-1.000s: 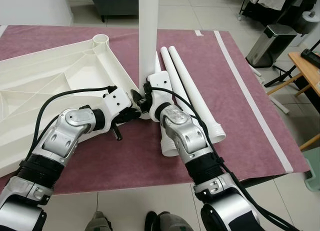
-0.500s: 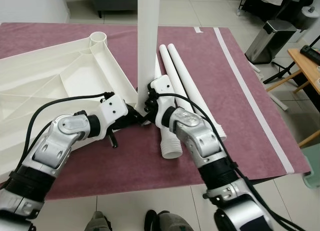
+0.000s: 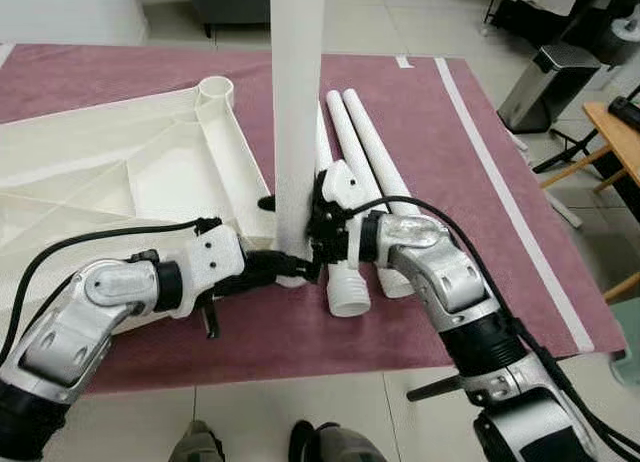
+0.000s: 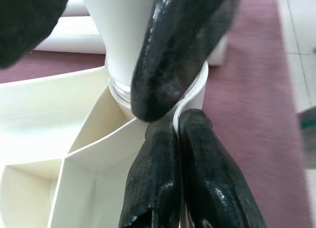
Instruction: Building children table
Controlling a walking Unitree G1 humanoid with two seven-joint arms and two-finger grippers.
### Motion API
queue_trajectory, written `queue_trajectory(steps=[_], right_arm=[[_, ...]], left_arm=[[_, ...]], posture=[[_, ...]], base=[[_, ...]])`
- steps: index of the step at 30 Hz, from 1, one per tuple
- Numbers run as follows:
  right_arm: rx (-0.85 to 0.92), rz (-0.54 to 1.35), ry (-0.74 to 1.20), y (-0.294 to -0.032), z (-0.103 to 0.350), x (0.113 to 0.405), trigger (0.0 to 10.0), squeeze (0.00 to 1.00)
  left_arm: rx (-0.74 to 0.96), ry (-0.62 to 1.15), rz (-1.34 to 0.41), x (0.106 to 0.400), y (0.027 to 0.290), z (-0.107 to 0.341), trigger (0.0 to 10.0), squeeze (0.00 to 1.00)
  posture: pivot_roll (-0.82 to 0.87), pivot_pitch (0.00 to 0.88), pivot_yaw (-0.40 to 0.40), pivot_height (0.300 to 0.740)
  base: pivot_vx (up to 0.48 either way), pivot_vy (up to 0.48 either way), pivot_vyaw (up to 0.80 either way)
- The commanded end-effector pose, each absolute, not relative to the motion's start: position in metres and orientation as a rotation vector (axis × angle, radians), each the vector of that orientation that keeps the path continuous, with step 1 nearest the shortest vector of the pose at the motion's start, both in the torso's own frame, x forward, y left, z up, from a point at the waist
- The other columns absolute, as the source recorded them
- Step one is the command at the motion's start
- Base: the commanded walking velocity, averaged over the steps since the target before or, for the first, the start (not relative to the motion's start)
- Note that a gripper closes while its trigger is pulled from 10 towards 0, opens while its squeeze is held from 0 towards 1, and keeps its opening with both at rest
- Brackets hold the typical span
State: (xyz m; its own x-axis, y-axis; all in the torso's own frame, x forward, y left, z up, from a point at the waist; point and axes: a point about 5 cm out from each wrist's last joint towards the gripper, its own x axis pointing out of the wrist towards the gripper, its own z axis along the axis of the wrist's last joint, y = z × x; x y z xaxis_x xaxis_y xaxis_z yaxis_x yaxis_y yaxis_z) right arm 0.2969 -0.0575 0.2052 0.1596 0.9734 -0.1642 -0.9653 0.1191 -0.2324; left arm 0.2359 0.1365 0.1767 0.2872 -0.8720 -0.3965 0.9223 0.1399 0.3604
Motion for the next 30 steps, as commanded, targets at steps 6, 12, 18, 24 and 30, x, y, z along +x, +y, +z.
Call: queue_trajectory(steps=[6, 12, 18, 24, 30], right_arm=[[-0.346, 1.541, 0.032, -0.058, 0.195, 0.292, 10.0, 0.0], [-0.292, 1.556, 0.028, -0.052, 0.19, 0.288, 0.0, 0.0], [-0.254, 1.492, 0.023, -0.049, 0.188, 0.291, 0.0, 0.0], [-0.233, 1.168, 0.085, -0.037, 0.17, 0.31, 0.0, 0.0], [-0.203, 0.929, 0.148, -0.028, 0.156, 0.319, 0.0, 0.0]], left_arm=[[0.597, 0.002, -1.418, 0.215, 0.128, 0.196, 0.0, 0.0], [0.586, -0.007, -1.405, 0.215, 0.126, 0.199, 0.0, 0.0], [0.573, -0.007, -1.389, 0.218, 0.124, 0.199, 0.0, 0.0], [0.502, 0.01, -1.221, 0.253, 0.115, 0.19, 0.0, 0.0], [0.461, 0.028, -1.099, 0.283, 0.107, 0.184, 0.0, 0.0]], posture=[[0.16, 0.156, -0.08, 0.74], [0.16, 0.159, -0.077, 0.74], [0.16, 0.161, -0.075, 0.74], [0.16, 0.169, -0.069, 0.74], [0.15, 0.172, -0.059, 0.74]], base=[[0.0, 0.0, 0.0], [0.0, 0.0, 0.0], [0.0, 0.0, 0.0], [0.0, 0.0, 0.0], [0.0, 0.0, 0.0]])
